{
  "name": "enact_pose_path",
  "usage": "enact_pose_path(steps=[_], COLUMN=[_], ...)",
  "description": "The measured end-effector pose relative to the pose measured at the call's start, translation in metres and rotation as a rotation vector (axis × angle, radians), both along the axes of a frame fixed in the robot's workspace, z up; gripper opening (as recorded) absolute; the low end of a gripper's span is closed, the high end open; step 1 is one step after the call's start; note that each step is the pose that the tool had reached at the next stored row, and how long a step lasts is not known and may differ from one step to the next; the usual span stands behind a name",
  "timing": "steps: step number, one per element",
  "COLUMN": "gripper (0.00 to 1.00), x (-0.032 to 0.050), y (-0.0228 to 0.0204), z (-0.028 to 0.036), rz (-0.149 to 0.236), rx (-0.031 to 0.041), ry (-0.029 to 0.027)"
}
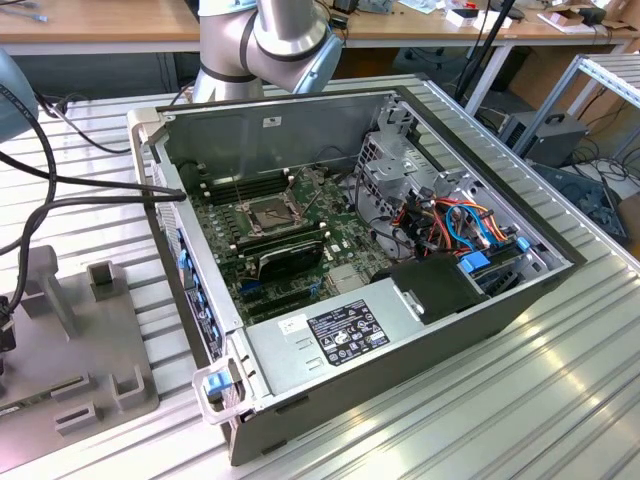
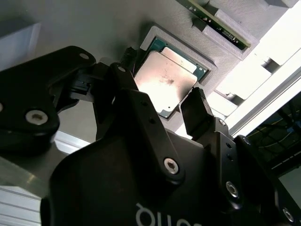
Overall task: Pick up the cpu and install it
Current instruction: 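Pick up the cpu and move it towards the insertion slot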
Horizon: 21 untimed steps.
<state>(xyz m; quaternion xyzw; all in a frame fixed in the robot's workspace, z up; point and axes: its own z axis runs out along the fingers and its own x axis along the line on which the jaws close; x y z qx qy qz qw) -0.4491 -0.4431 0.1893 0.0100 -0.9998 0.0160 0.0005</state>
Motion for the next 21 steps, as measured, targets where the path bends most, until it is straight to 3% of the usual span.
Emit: enact_pose_path(steps=[14, 21], gripper=[0.66, 0.66], x=[-0.0009, -0.0014], y=[0.0002, 0.0003], z=[-0.0025, -0.0006], rz=[-0.002, -0.001], rx=[0.0001, 0.0], ry=[-0.0006, -0.0006])
